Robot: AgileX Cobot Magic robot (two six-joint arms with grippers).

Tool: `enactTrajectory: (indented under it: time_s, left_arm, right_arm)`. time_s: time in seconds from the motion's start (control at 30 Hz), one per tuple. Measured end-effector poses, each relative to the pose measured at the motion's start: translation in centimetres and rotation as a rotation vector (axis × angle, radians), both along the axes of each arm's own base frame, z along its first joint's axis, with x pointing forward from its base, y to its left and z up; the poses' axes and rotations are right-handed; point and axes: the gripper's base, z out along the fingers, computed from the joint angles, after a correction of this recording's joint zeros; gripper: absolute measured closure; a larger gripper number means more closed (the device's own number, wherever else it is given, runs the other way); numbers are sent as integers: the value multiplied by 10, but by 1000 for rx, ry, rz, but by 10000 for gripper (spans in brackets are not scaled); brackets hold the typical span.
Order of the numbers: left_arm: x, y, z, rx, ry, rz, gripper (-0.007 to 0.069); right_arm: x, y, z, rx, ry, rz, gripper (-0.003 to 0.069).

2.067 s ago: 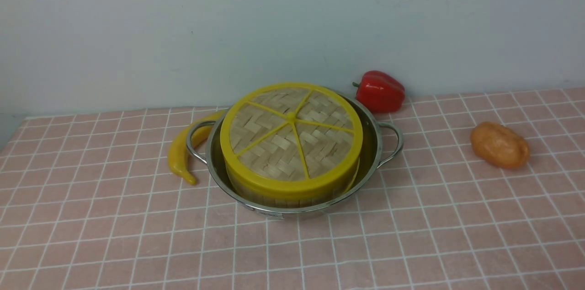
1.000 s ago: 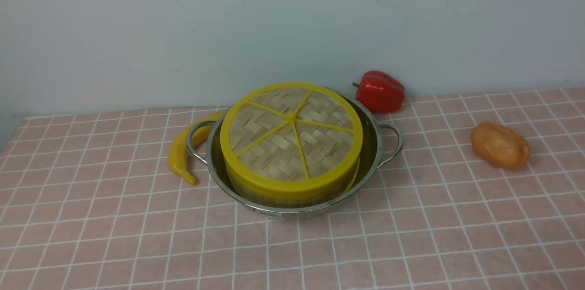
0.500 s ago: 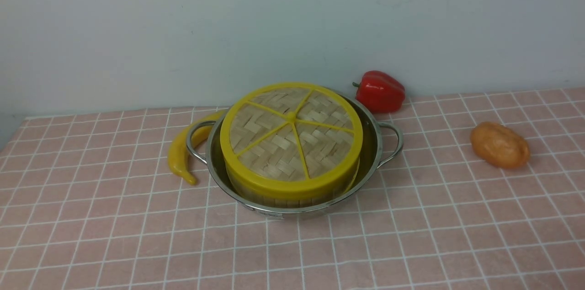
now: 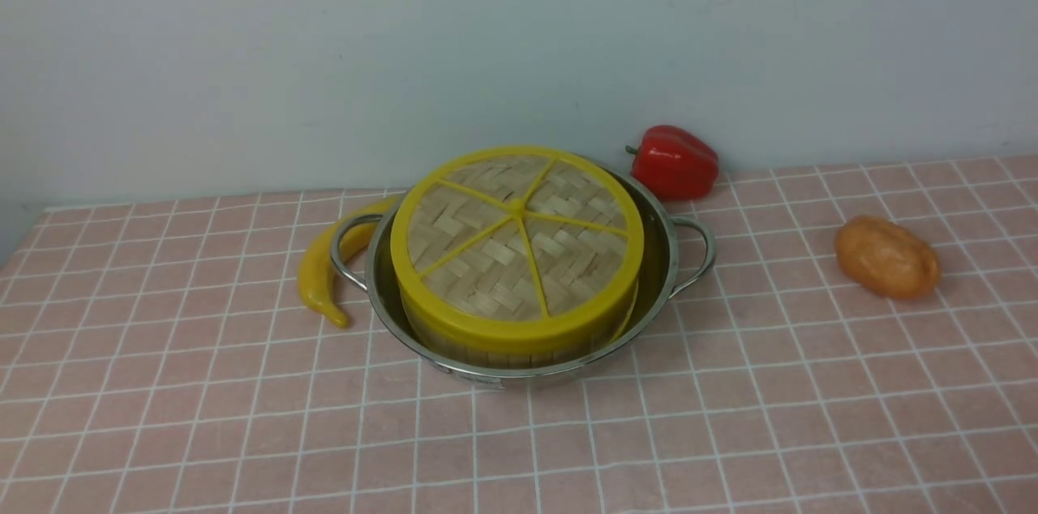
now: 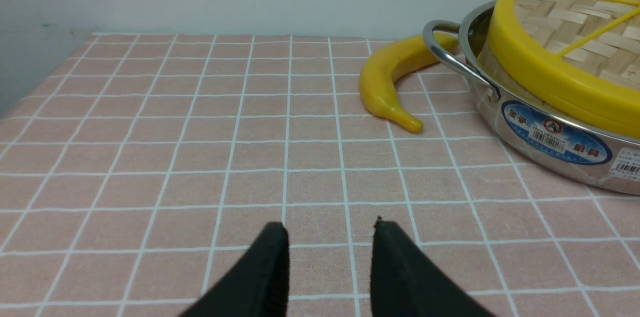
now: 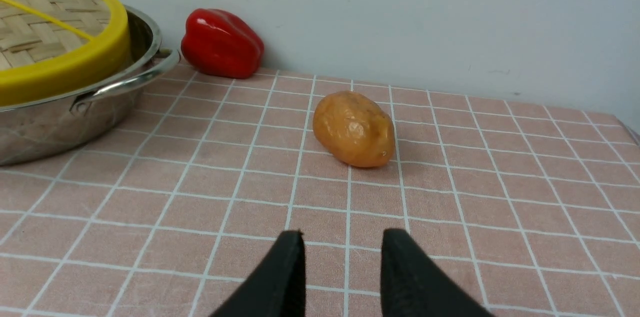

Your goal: Place the steamer in the pot on the pink tablecloth, and put the lid on the steamer.

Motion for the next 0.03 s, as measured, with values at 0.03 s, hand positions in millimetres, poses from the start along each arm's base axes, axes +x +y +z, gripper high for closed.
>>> enactTrajectory:
  time_s: [0.03]
  left_arm:
    - [0, 0, 0, 0, 0, 0, 392]
  right_arm:
    - [0, 0, 0, 1, 0, 0, 419]
